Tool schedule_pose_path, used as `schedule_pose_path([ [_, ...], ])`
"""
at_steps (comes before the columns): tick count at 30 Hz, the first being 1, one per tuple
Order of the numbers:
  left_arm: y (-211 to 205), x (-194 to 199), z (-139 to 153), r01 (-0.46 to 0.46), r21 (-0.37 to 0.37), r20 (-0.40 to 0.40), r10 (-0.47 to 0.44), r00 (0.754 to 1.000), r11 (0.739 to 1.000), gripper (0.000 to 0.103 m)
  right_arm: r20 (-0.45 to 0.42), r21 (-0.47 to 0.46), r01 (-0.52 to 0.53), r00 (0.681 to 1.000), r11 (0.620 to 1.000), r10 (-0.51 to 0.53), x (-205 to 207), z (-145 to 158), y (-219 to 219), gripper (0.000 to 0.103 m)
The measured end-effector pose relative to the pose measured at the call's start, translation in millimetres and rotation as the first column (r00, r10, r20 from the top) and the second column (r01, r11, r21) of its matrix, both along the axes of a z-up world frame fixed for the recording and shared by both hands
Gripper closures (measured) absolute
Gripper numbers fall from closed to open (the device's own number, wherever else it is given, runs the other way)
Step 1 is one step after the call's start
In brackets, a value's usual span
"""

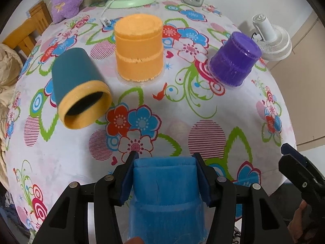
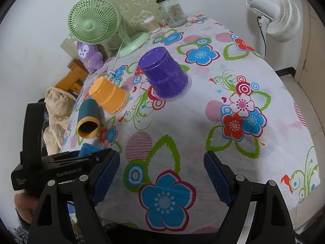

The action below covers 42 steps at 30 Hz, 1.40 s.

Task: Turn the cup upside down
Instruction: 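Turn the blue cup with the left gripper and lower it to the tablecloth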

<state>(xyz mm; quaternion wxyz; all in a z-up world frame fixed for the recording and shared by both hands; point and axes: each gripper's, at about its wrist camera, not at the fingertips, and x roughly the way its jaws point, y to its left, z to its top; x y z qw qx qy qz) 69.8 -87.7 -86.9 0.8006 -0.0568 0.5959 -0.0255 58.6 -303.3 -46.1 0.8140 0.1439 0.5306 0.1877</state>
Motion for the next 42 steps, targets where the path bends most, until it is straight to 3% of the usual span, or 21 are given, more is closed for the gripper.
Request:
schedule_pose_path([
  [28,13.4,-4.6,39.2,-0.028,-0.033,0.109,0.031,0.993,0.999,0.047,0.007,0.006,-0.026,1.000,1.000,0.026,-0.8,1.6,6.9,0.016],
  [42,13.8,-7.9,46.1,-0.030,-0.039,0.126,0.035,0.991,0.999,0.048,0.013,0.006,-0.033,0.999,0.999,0.033,-2.1,4.1,9.2,0.016],
])
